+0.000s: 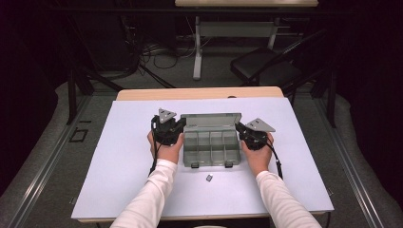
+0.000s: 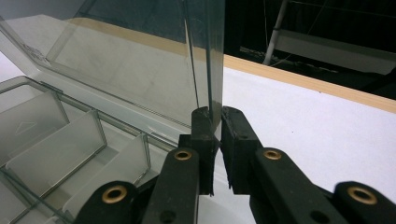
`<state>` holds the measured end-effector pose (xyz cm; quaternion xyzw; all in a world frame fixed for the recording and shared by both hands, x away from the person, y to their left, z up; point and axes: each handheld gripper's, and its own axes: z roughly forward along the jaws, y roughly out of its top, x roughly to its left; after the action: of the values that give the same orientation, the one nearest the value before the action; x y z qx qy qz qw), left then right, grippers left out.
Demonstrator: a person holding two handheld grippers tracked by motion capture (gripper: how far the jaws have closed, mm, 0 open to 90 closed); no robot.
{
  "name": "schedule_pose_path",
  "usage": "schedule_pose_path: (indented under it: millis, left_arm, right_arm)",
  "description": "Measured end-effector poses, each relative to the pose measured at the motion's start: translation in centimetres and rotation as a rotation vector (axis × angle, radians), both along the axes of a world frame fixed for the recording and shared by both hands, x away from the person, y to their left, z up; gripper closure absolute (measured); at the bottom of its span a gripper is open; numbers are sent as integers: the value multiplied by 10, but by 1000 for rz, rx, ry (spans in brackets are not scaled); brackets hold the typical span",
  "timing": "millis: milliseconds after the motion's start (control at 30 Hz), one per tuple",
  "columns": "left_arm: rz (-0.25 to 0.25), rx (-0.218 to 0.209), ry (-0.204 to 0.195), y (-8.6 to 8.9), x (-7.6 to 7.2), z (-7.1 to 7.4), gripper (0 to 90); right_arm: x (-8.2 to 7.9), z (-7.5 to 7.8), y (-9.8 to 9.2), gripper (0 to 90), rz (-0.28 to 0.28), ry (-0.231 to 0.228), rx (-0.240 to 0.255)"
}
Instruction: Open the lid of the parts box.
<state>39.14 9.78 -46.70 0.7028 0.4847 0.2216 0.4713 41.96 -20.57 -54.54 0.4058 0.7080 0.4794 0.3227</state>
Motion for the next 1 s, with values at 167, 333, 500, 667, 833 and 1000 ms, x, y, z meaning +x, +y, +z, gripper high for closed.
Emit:
schedule_pose_path:
  millis: [167,333,500,667,833,1000]
  left_arm:
    - [-8,6,4,0,-1,0,900]
    - [-25,10,13,0,-1,-1,867]
    - [-37,6,27,0,-3,-5,811]
    - [-61,14,62,1,-5,-14,664]
    - [-62,40,104,3,-6,-24,553]
    - [-55,51,138,3,-6,-35,500]
  right_arm:
    - [0,0,0,846,0,0,0]
    - [0,0,-1,847,5,4,5]
    - [0,0,-2,847,5,15,17]
    - [0,0,-1,847,2,15,15]
    - [-1,1,-1,848,-1,14,12]
    - [-1,1,-1,847,-3,15,13]
